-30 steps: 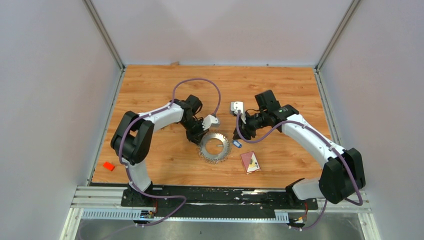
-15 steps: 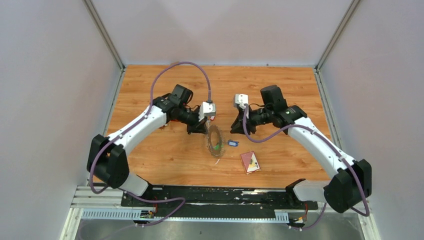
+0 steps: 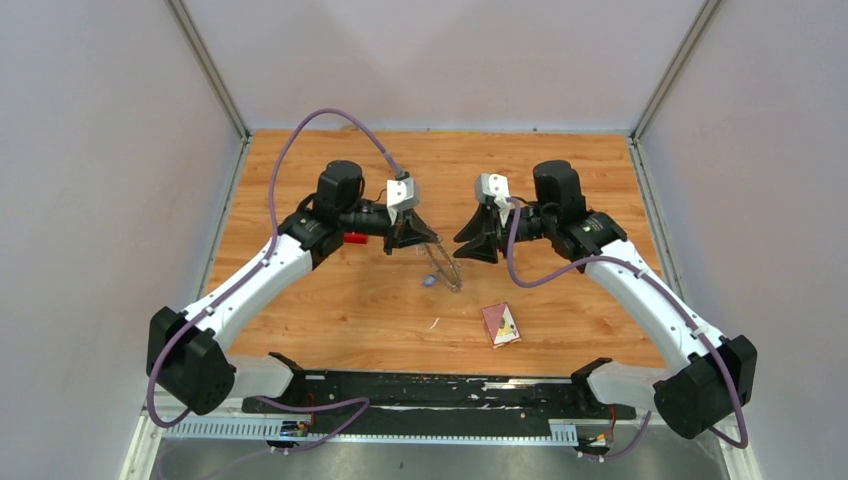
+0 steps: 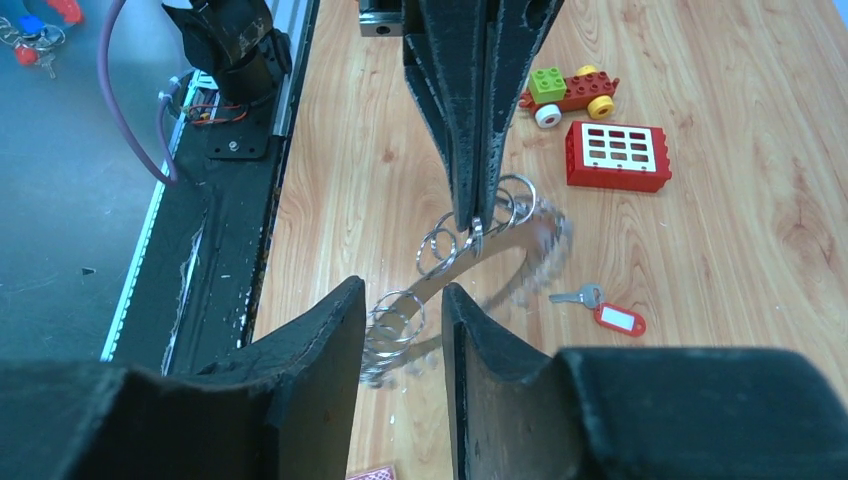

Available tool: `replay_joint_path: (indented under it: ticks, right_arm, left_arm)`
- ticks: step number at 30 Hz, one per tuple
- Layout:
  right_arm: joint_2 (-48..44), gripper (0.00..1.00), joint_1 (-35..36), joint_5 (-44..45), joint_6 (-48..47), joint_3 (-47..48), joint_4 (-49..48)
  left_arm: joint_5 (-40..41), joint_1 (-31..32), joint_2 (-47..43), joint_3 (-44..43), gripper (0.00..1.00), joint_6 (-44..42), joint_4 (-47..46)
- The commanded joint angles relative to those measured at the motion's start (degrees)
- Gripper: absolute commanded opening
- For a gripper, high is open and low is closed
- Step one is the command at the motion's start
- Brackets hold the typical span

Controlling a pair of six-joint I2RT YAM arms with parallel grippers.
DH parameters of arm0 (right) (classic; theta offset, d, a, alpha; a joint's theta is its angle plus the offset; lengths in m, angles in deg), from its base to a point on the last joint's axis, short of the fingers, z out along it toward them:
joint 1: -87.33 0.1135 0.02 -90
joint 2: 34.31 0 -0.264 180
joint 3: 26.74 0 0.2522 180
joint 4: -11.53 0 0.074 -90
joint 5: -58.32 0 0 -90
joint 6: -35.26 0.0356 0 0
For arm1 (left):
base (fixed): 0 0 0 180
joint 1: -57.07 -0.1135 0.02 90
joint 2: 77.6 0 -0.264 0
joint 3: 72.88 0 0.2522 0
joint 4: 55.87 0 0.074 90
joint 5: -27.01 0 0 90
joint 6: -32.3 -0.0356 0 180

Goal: Put the keys on the keyring

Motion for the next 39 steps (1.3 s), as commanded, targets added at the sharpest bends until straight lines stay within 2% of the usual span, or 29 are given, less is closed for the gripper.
replay_joint_path:
  ticks: [1, 10, 21, 26, 35, 39]
  right_arm:
    - [0.29, 0.34, 0.58, -1.6, 1.85, 0.17, -4.32]
    - [1.53, 0.33, 1.69, 1.14, 1.8, 0.21, -4.97]
    - [3.29, 0.25, 3.52, 4.22, 0.21, -0.67, -5.26]
    - [3.2, 0.19, 3.61, 4.97, -0.48, -0.76, -5.07]
    - [2.9, 0.0, 3.62, 4.86, -0.65, -1.38, -5.45]
    - [2.88, 0.0, 3.67, 4.6, -0.27, -1.79, -6.21]
  left_arm:
    - [-1.9, 1.07, -2.31, 0.83, 0.0, 5.75, -8.62]
    - [-3.16, 2.13, -2.35, 2.47, 0.0, 5.83, -8.94]
    - [-4.15, 2.54, -2.51, 3.28, 0.0, 7.77, -10.37]
    - [-4.29, 2.68, -2.76, 3.6, 0.0, 7.7, -10.37]
    - [-4.38, 2.68, -2.78, 4.37, 0.0, 6.72, -9.78]
    - [-4.48, 2.67, -2.74, 4.63, 0.0, 6.02, -9.26]
